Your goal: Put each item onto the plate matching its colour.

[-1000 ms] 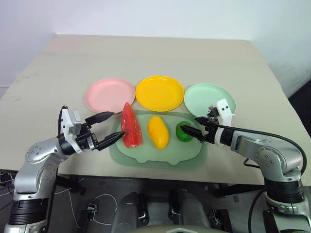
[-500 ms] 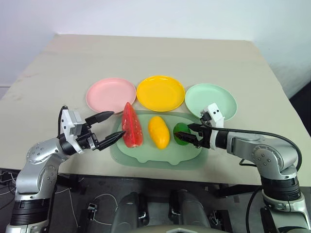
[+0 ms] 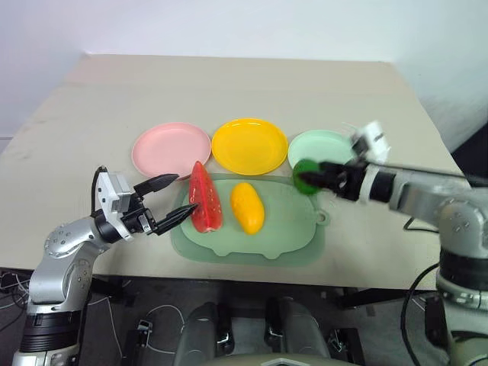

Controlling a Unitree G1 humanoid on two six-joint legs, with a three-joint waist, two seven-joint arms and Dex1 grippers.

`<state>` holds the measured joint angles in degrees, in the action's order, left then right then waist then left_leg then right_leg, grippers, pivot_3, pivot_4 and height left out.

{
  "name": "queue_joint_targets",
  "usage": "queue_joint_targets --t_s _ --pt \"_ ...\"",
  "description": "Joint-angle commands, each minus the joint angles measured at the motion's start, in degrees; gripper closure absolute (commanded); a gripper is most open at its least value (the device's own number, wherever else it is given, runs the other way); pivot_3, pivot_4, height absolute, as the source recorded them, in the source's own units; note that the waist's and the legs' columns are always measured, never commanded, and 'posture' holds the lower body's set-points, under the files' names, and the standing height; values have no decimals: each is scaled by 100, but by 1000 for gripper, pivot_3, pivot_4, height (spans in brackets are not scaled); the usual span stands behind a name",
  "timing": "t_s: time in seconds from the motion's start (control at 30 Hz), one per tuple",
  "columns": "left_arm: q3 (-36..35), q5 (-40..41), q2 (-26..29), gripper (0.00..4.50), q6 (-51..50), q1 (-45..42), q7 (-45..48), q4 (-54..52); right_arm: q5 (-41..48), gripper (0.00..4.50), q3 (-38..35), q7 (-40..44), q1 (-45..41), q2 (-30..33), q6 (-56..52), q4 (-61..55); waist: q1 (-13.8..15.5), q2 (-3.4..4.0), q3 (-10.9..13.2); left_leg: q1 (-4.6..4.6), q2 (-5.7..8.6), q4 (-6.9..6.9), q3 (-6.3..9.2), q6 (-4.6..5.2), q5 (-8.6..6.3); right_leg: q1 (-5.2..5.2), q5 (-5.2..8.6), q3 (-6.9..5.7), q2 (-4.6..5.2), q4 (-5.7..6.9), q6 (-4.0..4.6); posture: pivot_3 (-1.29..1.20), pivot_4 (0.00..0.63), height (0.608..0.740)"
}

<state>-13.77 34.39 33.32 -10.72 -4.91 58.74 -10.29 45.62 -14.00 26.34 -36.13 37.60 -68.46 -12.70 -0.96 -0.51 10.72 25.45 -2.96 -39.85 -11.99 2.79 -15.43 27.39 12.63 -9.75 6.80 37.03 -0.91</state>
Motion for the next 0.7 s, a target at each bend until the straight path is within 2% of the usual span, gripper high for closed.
queue_joint_targets --t_s 0.03,0.2,0.47,0.63,0.67,0.7 --pt "-116 51 0 0 92 89 -91 -253 -811 2000 431 13 -304 119 717 894 -3 0 0 0 0 2 0 0 0 0 -1 0 0 0 1 0 150 696" --pt "-227 82 31 0 108 177 -202 -371 -1752 2000 1022 216 -1004 -35 1644 2620 -10 5 4 4 1 4 -13 -2 2 9 -4 4 2 4 3 0 150 696" --pt "-392 124 67 0 114 338 -341 -567 -2706 2000 1431 421 -1672 -237 2437 4324 -25 8 5 4 -2 3 -16 -7 6 15 -13 6 -1 15 -13 0 150 696" --pt "-477 156 83 0 81 444 -395 -677 -2975 278 1481 605 -1864 -267 2476 4696 -16 8 5 3 -2 3 -16 -8 6 15 -13 6 1 15 -12 0 150 696" --pt "-492 171 87 0 72 467 -400 -702 -3014 30 1466 594 -1883 -268 2475 4704 -16 8 6 4 -2 2 -16 -8 6 15 -13 6 2 16 -12 0 150 696" --pt "-504 186 91 0 65 491 -405 -726 -3042 30 1447 590 -1891 -261 2465 4688 -20 9 6 4 -2 2 -16 -8 6 15 -13 6 2 15 -12 0 150 696"
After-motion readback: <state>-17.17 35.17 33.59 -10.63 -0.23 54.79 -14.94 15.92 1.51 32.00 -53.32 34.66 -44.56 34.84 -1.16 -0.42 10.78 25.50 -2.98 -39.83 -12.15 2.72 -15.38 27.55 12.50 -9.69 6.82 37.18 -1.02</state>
